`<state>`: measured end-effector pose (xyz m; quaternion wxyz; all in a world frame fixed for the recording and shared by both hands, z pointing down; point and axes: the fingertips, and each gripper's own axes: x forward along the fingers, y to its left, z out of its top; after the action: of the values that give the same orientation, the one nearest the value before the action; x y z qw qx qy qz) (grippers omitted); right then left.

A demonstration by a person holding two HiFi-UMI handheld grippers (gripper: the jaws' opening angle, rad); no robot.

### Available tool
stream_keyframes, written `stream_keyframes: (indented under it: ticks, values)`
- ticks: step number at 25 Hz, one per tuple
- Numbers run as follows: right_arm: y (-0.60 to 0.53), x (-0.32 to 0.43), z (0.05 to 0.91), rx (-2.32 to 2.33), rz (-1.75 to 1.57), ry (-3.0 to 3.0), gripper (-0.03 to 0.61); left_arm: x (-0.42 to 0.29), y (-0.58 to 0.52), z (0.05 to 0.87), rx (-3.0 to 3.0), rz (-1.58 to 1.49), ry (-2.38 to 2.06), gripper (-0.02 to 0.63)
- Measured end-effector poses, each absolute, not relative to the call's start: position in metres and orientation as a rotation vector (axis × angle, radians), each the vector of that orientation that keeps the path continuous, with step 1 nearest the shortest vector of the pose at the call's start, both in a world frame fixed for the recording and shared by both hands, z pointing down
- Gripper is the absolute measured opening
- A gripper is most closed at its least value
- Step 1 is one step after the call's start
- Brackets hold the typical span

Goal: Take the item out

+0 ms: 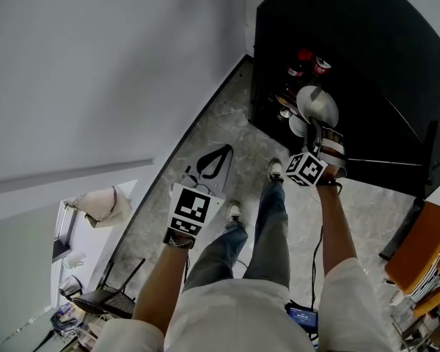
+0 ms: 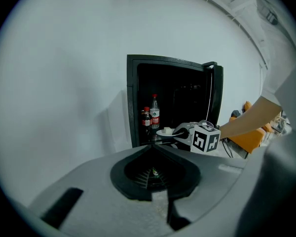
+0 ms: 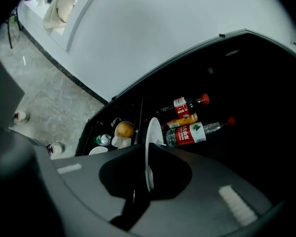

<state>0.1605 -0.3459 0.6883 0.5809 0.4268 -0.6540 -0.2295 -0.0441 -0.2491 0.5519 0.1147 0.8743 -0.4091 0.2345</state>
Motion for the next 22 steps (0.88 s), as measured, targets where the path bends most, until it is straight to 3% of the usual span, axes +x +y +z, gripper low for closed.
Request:
stream_keyframes:
  ticks: [22]
  values:
    - [-0.337,0.165,0.705,0.979,-0.743,-1.396,0.011,-0.040,-0.239,0.571,2.559,0.727,-1.190,0.003]
